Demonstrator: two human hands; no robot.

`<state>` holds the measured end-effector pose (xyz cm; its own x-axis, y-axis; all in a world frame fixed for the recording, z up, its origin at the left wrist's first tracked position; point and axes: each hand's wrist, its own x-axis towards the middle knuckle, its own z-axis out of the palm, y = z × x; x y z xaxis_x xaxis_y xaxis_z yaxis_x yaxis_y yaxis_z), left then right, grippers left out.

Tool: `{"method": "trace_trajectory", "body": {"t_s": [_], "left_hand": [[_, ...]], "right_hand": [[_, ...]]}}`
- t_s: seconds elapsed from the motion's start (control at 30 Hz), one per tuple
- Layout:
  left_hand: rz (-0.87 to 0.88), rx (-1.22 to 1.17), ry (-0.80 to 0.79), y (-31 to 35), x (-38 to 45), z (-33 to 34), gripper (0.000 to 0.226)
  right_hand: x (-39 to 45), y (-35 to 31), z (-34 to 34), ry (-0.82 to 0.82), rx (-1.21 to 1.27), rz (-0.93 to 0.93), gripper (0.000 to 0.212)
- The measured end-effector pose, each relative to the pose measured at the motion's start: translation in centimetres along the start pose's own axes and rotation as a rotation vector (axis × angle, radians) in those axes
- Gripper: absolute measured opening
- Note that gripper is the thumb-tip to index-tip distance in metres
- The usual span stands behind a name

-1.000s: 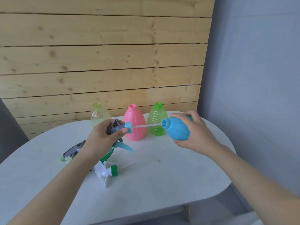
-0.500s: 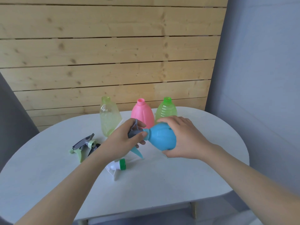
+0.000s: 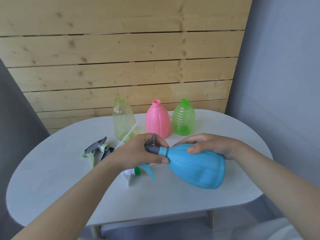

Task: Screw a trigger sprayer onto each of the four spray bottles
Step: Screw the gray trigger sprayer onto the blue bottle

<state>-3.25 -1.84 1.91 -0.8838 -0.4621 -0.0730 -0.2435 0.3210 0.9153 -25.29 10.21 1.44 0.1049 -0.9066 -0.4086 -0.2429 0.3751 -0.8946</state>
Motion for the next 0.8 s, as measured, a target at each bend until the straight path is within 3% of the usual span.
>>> {"method": "trace_trajectory", "body": {"t_s": [0.13, 0.3, 0.43, 0.6, 0.7, 0.8], "left_hand": [[-0.064, -0.026, 0.012, -0.4, 0.2, 0.2, 0.026], [-0.138, -0.099, -0.031, -0.8, 0.4, -0.1, 0.026], [-0.166, -0.153, 0.002, -1.3, 0.6, -0.4, 0.025], [-0.195, -0.264, 0.173, -2.0, 0.7, -1.4, 0.048], [-0.177, -0.254, 0.243, -2.0, 0.4, -1.4, 0.043], [-0.155, -0.194, 0.25, -2.0, 0.0, -1.4, 0.036]], "right_hand": [[0.6, 0.5, -0.1, 0.043, 0.066, 0.047, 0.047], [0.8, 0.4, 0.2, 0.134, 0.107, 0.053, 0.068], [0.9, 0.6, -0.1, 0.196, 0.22, 0.072, 0.064], [0.3, 1.2, -1.5, 0.184, 0.407, -0.092, 0.061], [0.2, 1.3, -1.9, 0.169, 0.477, -0.189, 0.069], [0.2, 1.0, -1.9, 0.193, 0.349, -0.164, 0.044]]}}
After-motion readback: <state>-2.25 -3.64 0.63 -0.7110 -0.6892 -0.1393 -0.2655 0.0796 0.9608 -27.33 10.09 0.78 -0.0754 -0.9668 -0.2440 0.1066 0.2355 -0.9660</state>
